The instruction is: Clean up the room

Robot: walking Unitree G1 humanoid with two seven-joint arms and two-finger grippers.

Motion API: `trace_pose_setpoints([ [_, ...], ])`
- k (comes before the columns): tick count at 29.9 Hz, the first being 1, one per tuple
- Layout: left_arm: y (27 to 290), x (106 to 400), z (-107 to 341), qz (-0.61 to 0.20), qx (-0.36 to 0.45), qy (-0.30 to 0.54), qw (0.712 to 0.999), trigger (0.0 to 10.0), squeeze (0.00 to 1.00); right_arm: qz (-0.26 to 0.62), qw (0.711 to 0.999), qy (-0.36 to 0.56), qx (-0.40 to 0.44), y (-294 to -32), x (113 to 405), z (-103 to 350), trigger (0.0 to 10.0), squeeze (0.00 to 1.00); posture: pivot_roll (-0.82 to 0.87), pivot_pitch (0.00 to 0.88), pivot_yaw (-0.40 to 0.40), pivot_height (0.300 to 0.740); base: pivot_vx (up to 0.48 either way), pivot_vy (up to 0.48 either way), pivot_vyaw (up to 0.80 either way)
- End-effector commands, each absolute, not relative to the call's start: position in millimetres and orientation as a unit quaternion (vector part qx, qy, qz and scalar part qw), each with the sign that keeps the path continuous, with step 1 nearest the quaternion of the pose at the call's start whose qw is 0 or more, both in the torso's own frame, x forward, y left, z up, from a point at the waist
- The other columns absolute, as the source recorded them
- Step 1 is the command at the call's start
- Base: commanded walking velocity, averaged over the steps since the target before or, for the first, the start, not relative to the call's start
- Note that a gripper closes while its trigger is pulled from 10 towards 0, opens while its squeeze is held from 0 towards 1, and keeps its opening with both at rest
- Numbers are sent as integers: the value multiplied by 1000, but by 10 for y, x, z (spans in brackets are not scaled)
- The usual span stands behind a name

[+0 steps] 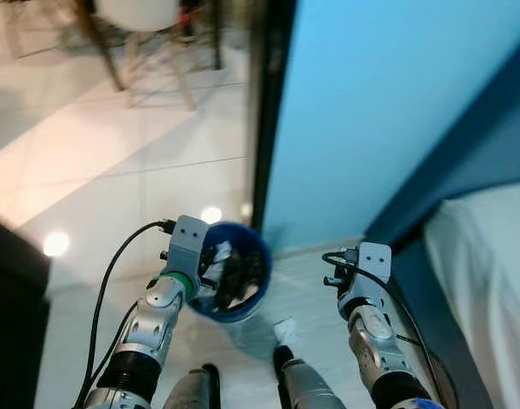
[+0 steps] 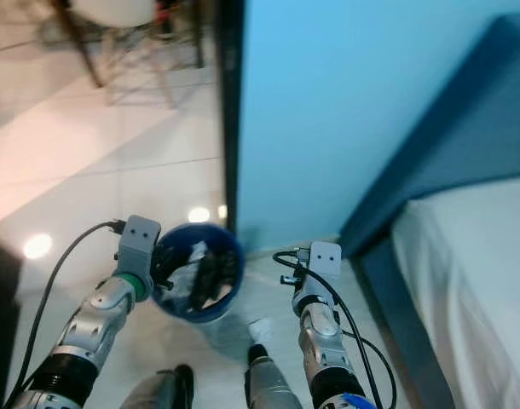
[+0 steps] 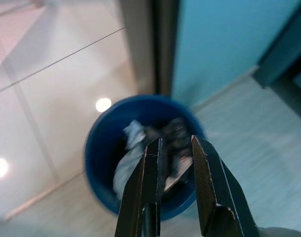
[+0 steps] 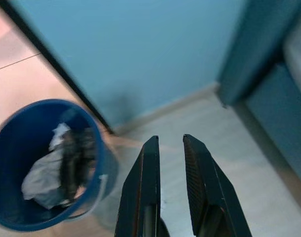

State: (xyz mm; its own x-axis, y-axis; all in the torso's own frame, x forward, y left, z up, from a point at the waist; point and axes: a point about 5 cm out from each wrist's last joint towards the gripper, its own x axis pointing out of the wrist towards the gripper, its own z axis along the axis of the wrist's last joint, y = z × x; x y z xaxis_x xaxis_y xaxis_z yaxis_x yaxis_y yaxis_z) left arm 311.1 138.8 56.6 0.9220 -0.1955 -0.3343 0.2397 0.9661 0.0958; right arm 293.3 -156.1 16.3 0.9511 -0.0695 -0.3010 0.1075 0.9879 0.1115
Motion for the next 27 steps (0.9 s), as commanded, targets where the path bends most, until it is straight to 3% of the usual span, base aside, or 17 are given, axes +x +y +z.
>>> trace_pose_setpoints([
  [1,1394,3025,442,-108,63,185,975,10000,0,-36,982,175,63,-1541,2855,67,10000,0,61,147,44,740,0,0,-800],
  [11,1370,2989,420,-106,44,177,978,10000,0,0,977,207,48,-1538,2891,85,10000,0,50,144,15,740,0,0,-800],
  [27,1330,2978,424,-106,34,168,979,10000,0,-36,978,203,31,-1688,2822,103,10000,0,42,136,6,740,0,0,-800],
])
